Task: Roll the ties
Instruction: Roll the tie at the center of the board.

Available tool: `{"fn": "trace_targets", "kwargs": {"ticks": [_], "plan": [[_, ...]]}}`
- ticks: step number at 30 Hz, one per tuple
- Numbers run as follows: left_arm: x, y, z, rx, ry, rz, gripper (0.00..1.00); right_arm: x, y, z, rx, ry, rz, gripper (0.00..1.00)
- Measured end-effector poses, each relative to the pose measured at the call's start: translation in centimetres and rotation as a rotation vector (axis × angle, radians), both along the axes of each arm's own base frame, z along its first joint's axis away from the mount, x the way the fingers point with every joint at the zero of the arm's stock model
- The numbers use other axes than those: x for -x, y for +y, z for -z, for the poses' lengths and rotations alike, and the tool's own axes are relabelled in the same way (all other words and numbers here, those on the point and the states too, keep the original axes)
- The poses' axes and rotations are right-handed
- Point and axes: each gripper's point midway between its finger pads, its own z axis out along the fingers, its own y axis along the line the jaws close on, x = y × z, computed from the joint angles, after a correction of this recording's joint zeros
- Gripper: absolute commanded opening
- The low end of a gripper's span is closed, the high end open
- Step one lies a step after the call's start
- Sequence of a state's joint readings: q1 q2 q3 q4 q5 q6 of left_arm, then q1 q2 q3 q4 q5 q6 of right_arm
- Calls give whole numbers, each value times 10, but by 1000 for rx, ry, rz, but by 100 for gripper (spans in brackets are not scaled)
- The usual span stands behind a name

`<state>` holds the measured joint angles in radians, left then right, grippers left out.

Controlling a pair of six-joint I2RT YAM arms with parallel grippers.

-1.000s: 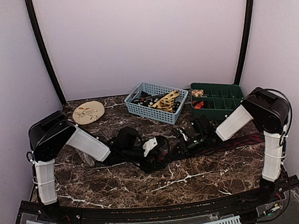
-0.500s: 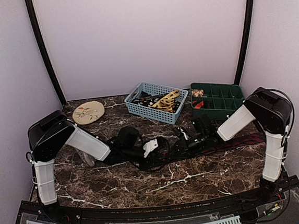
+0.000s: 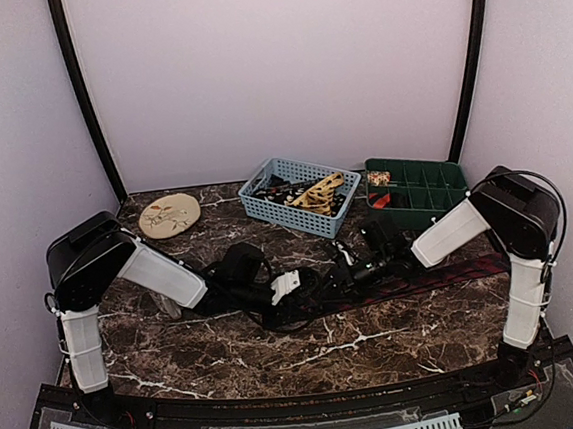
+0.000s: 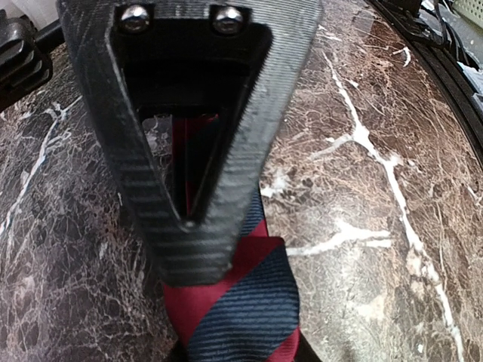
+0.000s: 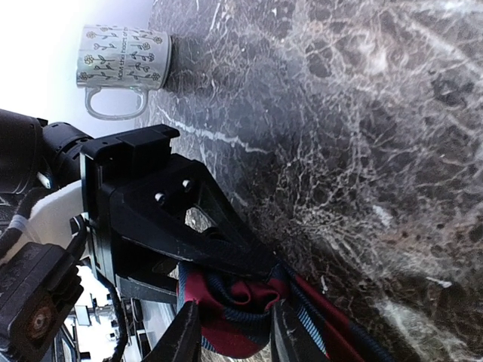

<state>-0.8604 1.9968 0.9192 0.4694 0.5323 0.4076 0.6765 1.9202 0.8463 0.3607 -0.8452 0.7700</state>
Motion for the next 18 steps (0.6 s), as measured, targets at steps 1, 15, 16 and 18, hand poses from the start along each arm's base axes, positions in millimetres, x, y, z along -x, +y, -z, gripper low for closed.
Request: {"fn": "trace_targets", "kwargs": {"ticks": [1, 15, 16, 18], "plan": [[0, 0, 0, 0, 0, 1, 25, 2, 1, 1, 4, 4, -5, 33], [1, 0, 0, -3, 1, 5, 26, 12, -6, 14, 69, 43, -21, 8], [1, 0, 0, -3, 1, 5, 27, 12, -6, 14, 71, 48, -19, 4], [1, 0, 0, -3, 1, 5, 30, 12, -6, 14, 74, 47, -16, 0]]}}
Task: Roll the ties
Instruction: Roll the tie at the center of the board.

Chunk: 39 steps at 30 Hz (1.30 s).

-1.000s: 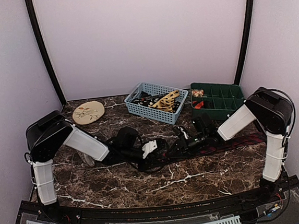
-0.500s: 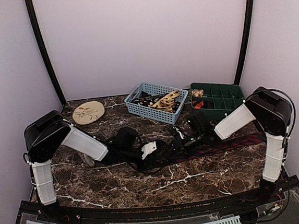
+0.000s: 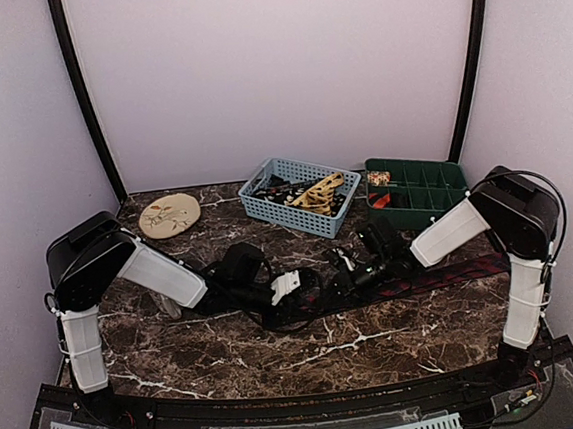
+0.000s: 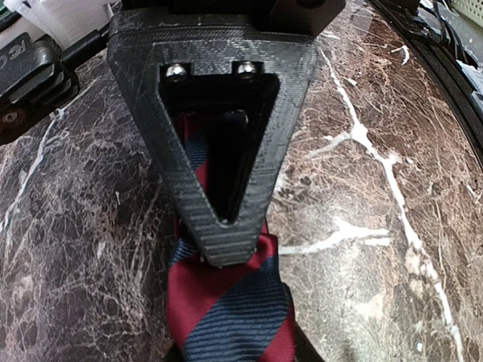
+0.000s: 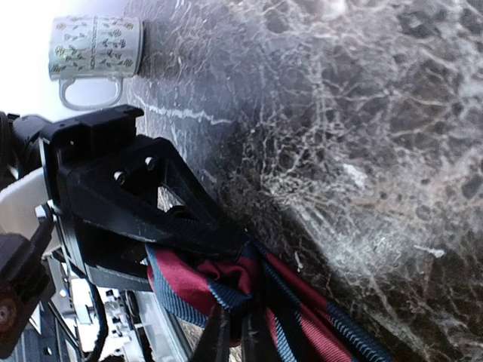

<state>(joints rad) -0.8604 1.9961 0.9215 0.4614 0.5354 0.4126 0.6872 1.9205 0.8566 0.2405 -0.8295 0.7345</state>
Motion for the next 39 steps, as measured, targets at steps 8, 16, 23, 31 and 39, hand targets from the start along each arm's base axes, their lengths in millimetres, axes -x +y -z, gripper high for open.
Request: {"fn": "trace_targets", "kwargs": {"ticks": [8, 16, 23, 31, 39], "plan": [[3, 12, 1, -5, 6, -24, 60, -1, 0, 13, 17, 16, -1, 0], [10, 25, 0, 49, 10, -68, 59, -4, -2, 15, -10, -4, -13, 0], [6, 14, -6, 137, 38, -89, 42, -4, -3, 16, -14, -39, -34, 0], [8, 6, -13, 170, 75, -78, 32, -3, -3, 16, -17, -51, -41, 0], [1, -20, -24, 218, 63, -68, 34, -4, -3, 16, -17, -51, -41, 0]]}}
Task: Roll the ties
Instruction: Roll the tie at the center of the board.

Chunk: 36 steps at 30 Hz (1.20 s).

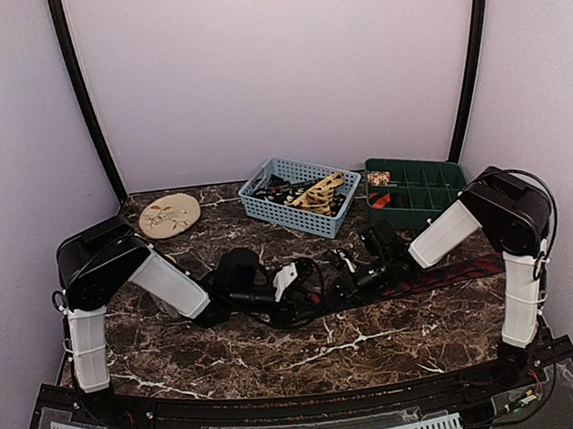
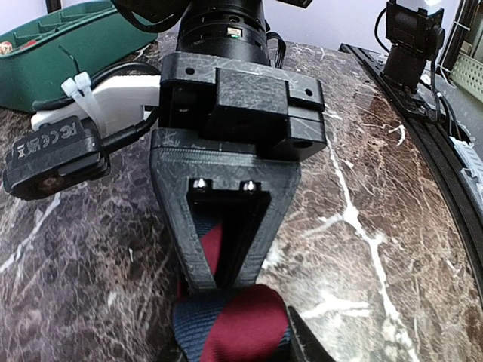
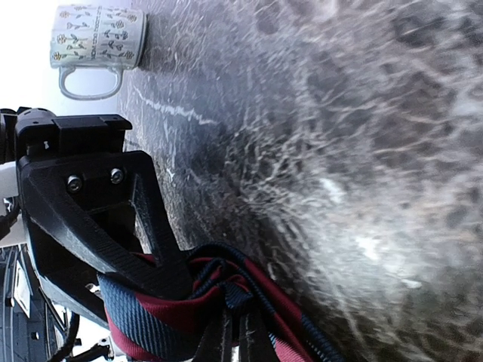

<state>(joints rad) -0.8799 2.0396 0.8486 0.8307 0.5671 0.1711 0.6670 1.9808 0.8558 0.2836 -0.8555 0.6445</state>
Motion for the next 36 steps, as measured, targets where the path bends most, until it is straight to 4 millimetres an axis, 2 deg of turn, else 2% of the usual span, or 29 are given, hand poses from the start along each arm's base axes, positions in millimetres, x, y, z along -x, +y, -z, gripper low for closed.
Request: {"fn": "trace_targets", "kwargs": {"ticks": [18, 24, 28, 32, 36], "plan": [[-13, -5, 14, -44, -68, -9, 40, -4, -3, 0, -3, 6, 17, 0], [-15, -7, 15, -61, -61, -9, 37, -4, -3, 0, -6, 6, 22, 0], [-16, -9, 15, -98, -73, 2, 27, -5, -4, -1, -4, 8, 29, 1], [-16, -8, 15, -161, -75, 9, 21, -6, -5, -1, -3, 9, 32, 10], [-17, -8, 15, -217, -75, 16, 17, -9, -11, -3, -1, 10, 45, 24]]}}
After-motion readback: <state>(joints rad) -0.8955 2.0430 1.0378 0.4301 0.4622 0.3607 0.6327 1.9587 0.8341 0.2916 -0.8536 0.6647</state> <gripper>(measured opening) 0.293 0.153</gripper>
